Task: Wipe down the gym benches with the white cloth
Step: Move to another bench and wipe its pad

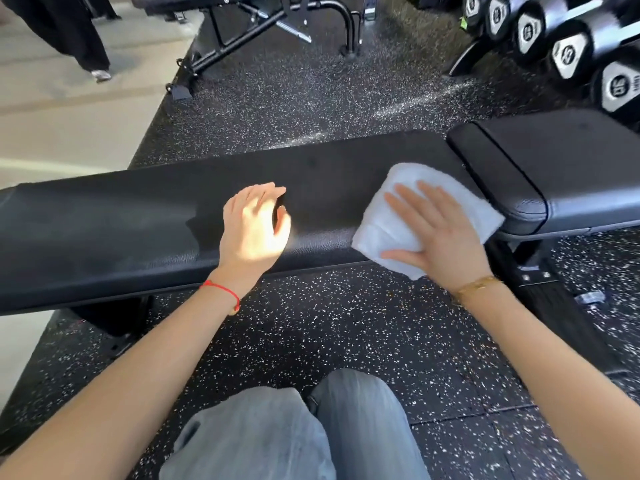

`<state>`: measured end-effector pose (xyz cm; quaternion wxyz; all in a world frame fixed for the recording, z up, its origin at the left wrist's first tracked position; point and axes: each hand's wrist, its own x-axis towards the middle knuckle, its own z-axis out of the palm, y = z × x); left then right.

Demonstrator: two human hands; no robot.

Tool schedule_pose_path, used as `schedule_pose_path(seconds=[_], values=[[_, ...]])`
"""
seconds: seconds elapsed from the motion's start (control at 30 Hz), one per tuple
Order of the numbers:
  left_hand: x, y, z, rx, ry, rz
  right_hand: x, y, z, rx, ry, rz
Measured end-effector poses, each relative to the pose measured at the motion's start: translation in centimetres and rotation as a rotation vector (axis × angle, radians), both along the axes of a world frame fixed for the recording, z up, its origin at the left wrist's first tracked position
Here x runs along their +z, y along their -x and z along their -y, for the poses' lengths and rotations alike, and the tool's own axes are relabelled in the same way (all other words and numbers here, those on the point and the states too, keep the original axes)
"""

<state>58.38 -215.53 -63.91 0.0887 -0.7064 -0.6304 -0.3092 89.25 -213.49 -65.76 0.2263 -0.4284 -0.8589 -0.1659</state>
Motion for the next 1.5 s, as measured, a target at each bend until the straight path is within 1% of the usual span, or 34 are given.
schedule_pose_path(seconds=[0.1,0.27,0.4,0.47,0.57,0.63,0.77,0.97,1.2,1.37,1.5], values=[[0.0,-0.3,0.1,0.005,-0.004,-0.004,0.8,-0.3,-0.2,-0.035,0.033,0.011],[0.2,-0.4,0.1,0.026,0.015,-0.014,1.4,6.2,-0.4,0.021,0.177,0.101],[0.6,-0.5,0.2,0.035,0.040,-0.018,1.6,5.3,-0.5,0.036,0.213,0.018],[0.9,-0.4,0.2,0.038,0.064,-0.031,2.1,4.1,-0.9,-0.047,0.246,-0.067],[1.7,-0.2,-0.2,0.031,0.117,-0.045,3.5,4.0,-2.1,-0.164,0.373,-0.158],[2.2,-0.2,-0.6,0.044,0.126,-0.057,4.0,4.7,-3.2,-0.184,0.451,-0.157],[2.5,-0.4,-2.3,0.066,0.125,-0.072,4.5,5.8,-6.1,-0.139,0.518,-0.111],[2.1,-1.7,-4.7,0.019,0.169,-0.059,4.7,5.6,-7.9,-0.126,0.548,-0.039],[2.2,-2.7,-5.3,0.015,0.272,-0.030,5.0,5.4,-7.3,-0.129,0.581,-0.063],[2.3,-2.8,-5.1,0.011,0.272,-0.010,5.1,4.8,-6.1,-0.115,0.588,-0.159],[2.5,-2.7,-4.7,0.003,0.267,0.023,4.8,4.3,-5.9,-0.091,0.600,-0.332]])
